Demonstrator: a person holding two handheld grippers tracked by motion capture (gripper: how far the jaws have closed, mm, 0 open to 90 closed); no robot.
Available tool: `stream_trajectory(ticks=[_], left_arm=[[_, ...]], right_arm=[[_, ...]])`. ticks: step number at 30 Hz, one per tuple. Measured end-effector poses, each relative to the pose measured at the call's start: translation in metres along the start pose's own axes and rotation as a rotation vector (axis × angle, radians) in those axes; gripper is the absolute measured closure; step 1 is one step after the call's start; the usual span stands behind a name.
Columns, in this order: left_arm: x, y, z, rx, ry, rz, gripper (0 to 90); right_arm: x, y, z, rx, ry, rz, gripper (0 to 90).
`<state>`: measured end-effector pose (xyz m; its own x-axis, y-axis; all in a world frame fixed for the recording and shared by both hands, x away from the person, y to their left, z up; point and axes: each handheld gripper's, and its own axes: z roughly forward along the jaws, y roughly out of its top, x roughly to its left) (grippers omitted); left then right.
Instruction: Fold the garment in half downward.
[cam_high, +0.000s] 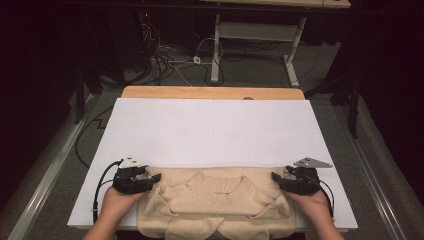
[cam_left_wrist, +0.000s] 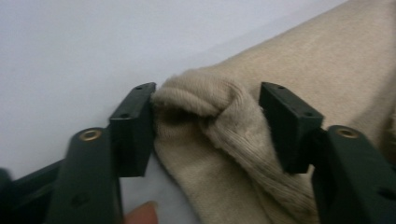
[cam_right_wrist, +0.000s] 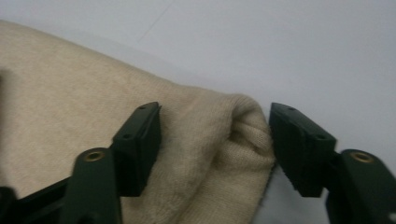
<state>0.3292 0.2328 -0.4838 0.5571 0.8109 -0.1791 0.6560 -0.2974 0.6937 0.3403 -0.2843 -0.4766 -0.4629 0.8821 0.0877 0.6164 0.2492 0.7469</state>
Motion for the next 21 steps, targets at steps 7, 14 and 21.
stream_trajectory(ticks=[7,14,21], left_arm=[[-0.004,-0.001,0.0,-0.007,-0.044,0.021,62.2],[-0.01,-0.003,-0.003,-0.044,-0.022,0.062,72.8],[-0.011,0.01,-0.019,-0.128,0.017,0.098,74.5]], right_arm=[[0.004,-0.002,-0.001,-0.003,0.07,-0.019,62.9],[0.009,-0.004,-0.004,-0.032,0.052,-0.054,73.1],[0.008,0.005,-0.023,-0.145,0.034,-0.048,74.5]])
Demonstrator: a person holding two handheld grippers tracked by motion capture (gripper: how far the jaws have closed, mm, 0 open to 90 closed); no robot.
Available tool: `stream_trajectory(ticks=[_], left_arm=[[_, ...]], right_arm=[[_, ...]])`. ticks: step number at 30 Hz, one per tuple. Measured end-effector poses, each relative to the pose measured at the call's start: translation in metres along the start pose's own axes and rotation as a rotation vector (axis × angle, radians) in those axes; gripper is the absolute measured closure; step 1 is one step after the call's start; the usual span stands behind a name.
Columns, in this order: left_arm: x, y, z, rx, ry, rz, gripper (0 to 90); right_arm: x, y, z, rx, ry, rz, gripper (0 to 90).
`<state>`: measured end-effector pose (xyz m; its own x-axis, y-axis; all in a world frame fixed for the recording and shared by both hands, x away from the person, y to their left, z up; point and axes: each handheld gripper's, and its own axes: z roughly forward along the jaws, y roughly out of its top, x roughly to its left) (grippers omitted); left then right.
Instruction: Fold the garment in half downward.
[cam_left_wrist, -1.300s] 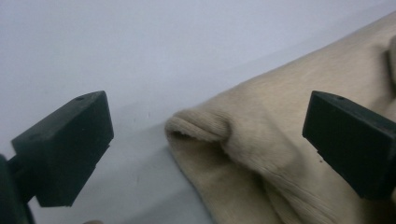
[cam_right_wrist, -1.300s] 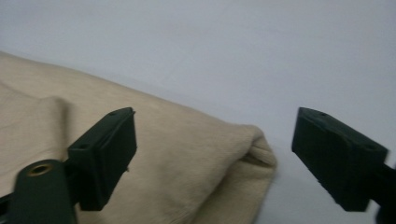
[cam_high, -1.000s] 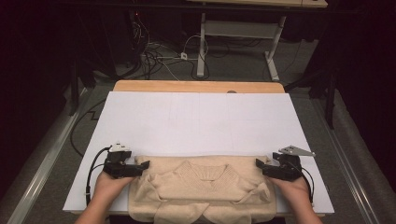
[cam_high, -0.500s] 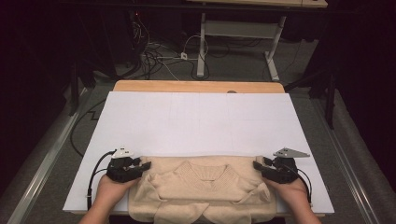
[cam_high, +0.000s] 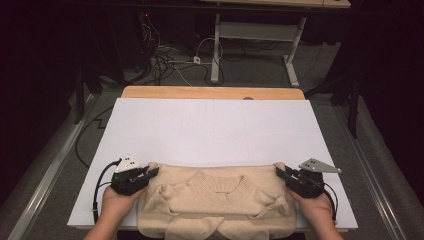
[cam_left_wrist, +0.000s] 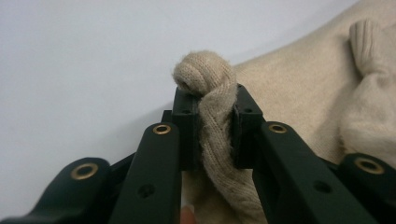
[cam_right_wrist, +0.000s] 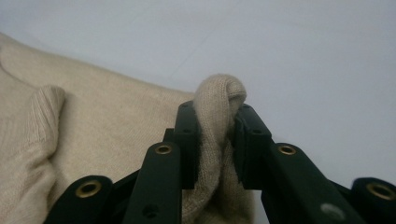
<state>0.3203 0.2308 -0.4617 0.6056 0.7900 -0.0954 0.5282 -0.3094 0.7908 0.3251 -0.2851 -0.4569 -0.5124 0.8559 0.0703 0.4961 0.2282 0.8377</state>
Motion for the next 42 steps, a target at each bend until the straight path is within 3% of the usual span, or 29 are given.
stream_trajectory(ticks=[5,11,23,31,34,37,39,42], left_arm=[[0.0,0.021,-0.004,-0.019,0.018,0.026,74.6],[0.009,0.043,0.003,-0.029,0.045,0.039,74.7],[0.045,0.081,0.043,-0.026,0.091,0.016,74.5],[0.06,0.114,0.048,-0.082,0.144,0.009,74.4],[0.063,0.114,0.051,-0.09,0.141,-0.004,74.3],[0.066,0.107,0.061,-0.046,0.135,-0.012,73.9],[0.068,0.101,0.066,-0.039,0.124,-0.045,73.0],[0.069,0.098,0.069,-0.018,0.113,-0.071,67.0]], right_arm=[[0.001,0.018,-0.006,-0.037,-0.01,-0.025,74.6],[-0.007,0.037,-0.002,-0.064,-0.032,-0.034,74.6],[-0.035,0.069,0.047,-0.061,-0.081,-0.025,74.3],[-0.049,0.105,0.062,-0.095,-0.112,-0.033,73.9],[-0.053,0.114,0.064,-0.127,-0.128,-0.019,73.1],[-0.058,0.107,0.075,-0.081,-0.114,0.011,71.2],[-0.06,0.1,0.083,-0.051,-0.12,0.022,68.3],[-0.063,0.094,0.088,-0.024,-0.124,0.052,59.1]])
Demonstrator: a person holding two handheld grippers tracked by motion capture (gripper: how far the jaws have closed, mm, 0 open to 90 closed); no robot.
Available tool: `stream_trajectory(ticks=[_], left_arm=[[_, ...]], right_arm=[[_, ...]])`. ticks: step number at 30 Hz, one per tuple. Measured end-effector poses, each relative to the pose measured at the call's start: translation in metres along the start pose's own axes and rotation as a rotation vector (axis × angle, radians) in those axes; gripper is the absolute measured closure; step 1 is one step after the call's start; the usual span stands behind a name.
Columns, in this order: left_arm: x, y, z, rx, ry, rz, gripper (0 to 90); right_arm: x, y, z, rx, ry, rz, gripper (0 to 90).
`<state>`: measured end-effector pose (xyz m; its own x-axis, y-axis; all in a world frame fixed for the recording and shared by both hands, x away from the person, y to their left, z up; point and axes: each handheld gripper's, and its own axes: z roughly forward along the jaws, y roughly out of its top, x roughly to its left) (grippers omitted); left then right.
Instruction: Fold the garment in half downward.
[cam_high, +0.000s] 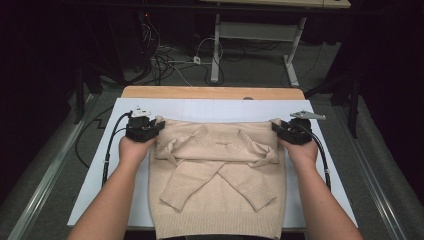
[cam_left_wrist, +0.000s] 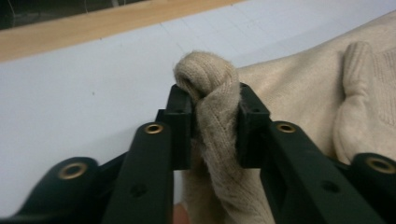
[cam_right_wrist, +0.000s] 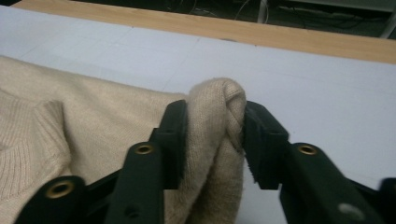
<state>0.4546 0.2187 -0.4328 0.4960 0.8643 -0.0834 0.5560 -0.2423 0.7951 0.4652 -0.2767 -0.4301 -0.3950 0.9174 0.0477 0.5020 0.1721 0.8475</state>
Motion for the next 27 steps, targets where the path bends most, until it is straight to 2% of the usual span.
stream_trajectory(ticks=[3,8,10,13,19,27], left_arm=[[-0.001,-0.001,-0.002,0.023,-0.003,-0.01,52.1],[-0.004,-0.006,-0.017,0.002,-0.012,-0.009,43.1],[-0.006,-0.011,-0.022,0.003,-0.035,-0.02,40.5],[-0.014,-0.018,-0.03,0.004,-0.052,0.001,40.5],[-0.027,-0.029,-0.042,-0.015,-0.099,0.003,38.0],[-0.048,-0.028,-0.049,-0.056,-0.149,0.006,35.4]], right_arm=[[0.0,-0.001,-0.004,-0.007,-0.003,0.013,53.4],[0.006,-0.005,-0.018,-0.001,0.009,-0.026,53.1],[0.009,-0.009,-0.024,-0.001,0.015,-0.037,53.1],[0.015,-0.016,-0.035,-0.008,0.027,-0.048,53.2],[0.023,-0.027,-0.053,-0.021,0.051,-0.06,53.1],[0.037,-0.032,-0.07,-0.035,0.087,-0.081,52.4]])
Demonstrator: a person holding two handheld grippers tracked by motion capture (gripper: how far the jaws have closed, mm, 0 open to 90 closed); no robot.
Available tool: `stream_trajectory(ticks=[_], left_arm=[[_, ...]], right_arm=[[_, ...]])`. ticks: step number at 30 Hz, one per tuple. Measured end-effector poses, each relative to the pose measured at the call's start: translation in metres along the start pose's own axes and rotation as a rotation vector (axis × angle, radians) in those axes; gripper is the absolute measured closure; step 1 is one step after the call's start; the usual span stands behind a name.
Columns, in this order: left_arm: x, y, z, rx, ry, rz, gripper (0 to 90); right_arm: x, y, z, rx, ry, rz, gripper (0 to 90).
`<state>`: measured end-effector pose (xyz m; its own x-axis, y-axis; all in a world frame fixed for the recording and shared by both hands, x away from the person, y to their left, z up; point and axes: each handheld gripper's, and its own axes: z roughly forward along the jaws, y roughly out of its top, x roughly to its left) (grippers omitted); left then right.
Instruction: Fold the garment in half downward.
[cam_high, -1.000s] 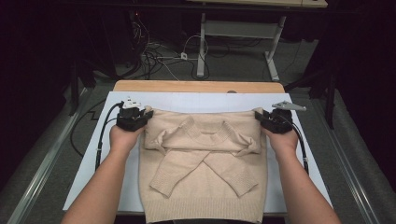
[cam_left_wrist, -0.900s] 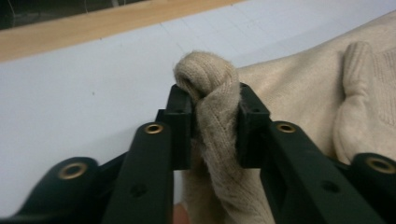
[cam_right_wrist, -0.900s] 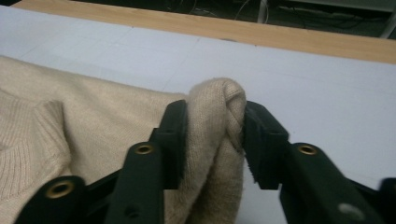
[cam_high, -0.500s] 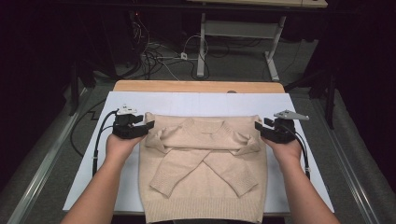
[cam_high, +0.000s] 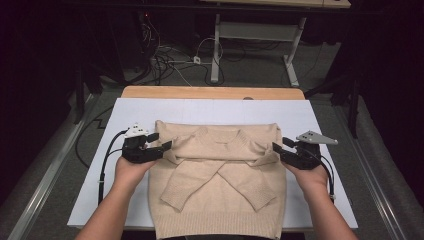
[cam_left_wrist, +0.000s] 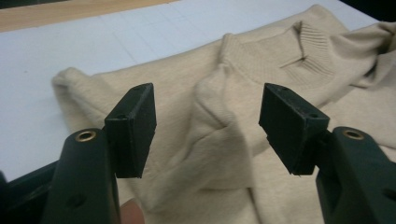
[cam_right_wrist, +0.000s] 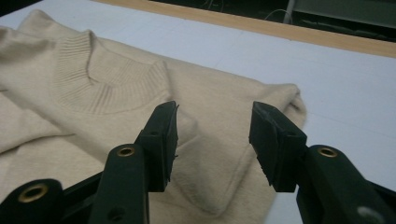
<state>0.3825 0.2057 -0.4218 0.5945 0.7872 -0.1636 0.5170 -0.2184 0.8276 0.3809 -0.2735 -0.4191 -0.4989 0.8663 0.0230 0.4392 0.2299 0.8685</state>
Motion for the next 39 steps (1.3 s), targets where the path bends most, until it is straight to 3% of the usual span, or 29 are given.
stream_trajectory(ticks=[8,14,15,20,21,28,32,39], left_arm=[[-0.009,-0.005,0.019,0.069,0.008,0.025,36.6],[-0.005,-0.01,0.029,0.106,0.051,0.032,49.6],[-0.004,-0.012,0.03,0.106,0.051,0.025,57.3],[-0.001,-0.019,0.032,0.112,0.053,0.039,68.5],[-0.001,-0.02,0.031,0.114,0.053,0.045,72.0],[-0.004,-0.023,0.024,0.093,0.05,0.062,74.7],[-0.006,-0.024,0.015,0.075,0.042,0.071,74.8],[-0.012,-0.03,-0.002,0.043,0.027,0.089,75.2]], right_arm=[[0.014,-0.009,0.013,0.032,0.041,-0.002,49.5],[0.016,-0.019,0.025,0.071,0.05,0.004,49.2],[0.016,-0.023,0.028,0.084,0.05,0.009,49.2],[0.014,-0.032,0.032,0.109,0.05,0.014,50.1],[0.013,-0.036,0.033,0.118,0.051,0.016,52.0],[0.015,-0.039,0.03,0.11,0.052,0.0,64.9],[0.015,-0.036,0.022,0.081,0.05,-0.016,72.7],[0.02,-0.032,0.005,0.038,0.062,-0.026,74.9]])
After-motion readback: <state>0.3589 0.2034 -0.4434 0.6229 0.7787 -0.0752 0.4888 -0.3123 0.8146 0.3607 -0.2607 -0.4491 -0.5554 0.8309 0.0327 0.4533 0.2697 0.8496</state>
